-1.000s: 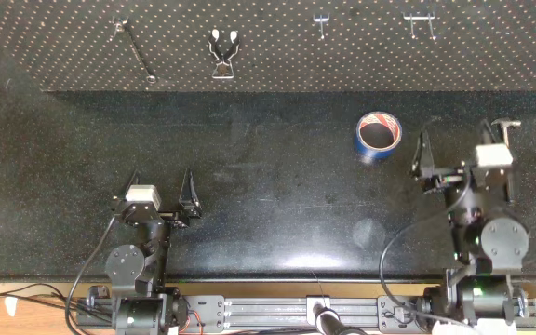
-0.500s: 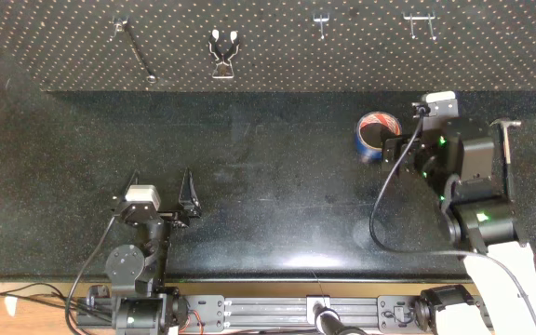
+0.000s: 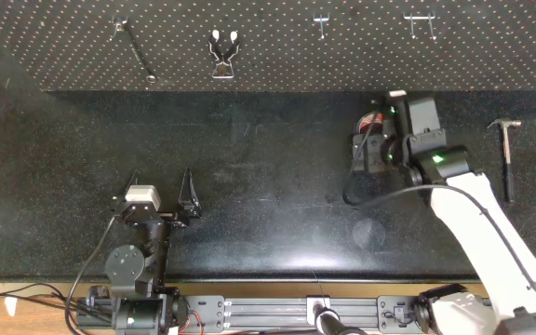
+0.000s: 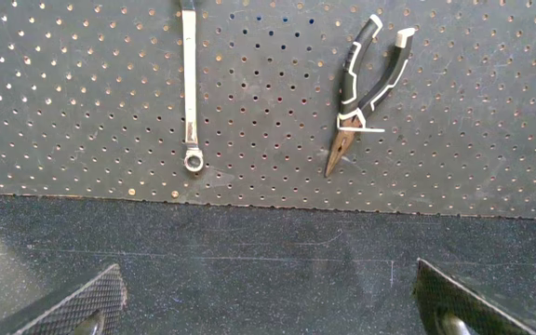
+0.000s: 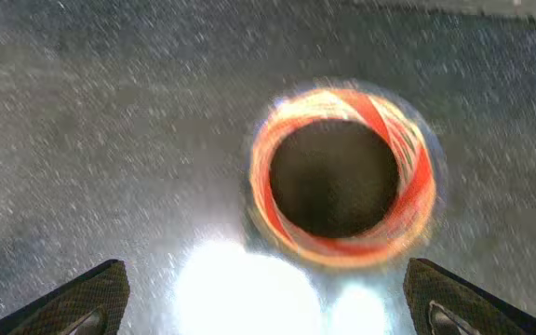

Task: Place Tools Onto Pegboard

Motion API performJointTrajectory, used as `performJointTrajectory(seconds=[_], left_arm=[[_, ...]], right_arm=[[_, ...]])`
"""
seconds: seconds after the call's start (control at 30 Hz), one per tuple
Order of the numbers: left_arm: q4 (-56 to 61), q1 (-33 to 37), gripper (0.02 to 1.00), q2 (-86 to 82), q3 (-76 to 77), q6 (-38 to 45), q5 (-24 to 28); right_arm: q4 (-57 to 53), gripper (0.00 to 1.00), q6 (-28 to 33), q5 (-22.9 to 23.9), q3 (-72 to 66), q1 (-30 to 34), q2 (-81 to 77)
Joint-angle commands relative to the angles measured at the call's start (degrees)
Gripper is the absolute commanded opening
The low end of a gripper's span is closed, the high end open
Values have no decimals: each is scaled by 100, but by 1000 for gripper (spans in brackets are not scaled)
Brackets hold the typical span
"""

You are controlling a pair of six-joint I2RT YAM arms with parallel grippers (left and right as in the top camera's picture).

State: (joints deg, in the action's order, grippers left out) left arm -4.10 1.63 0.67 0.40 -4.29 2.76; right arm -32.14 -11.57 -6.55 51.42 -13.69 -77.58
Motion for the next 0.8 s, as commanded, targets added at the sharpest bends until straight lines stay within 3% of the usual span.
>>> performJointTrajectory(seconds=[0.03, 0.53, 0.57, 0.6, 0.67, 0.7, 0.8], left_arm=[[-46, 24, 996, -48, -9, 31, -61], [-46, 24, 996, -48, -9, 31, -63], [-46, 24, 993, -48, -9, 31, -61], [-46, 24, 996, -48, -9, 31, -63], [-46, 24, 996, -48, -9, 31, -63], [-46, 24, 996, -48, -9, 31, -61], [-46, 24, 996, -48, -9, 31, -61]], right_arm=[[-46, 963, -66, 9, 363, -76, -487], [140, 961, 400, 11, 369, -125, -1425], [162, 862, 444, 11, 369, -140, -1508], [162, 698, 483, 11, 369, -146, -1578], [162, 211, 507, 13, 369, -146, -1661], [173, 104, 507, 11, 369, -144, -1661], [184, 77, 527, 11, 369, -144, -1659]])
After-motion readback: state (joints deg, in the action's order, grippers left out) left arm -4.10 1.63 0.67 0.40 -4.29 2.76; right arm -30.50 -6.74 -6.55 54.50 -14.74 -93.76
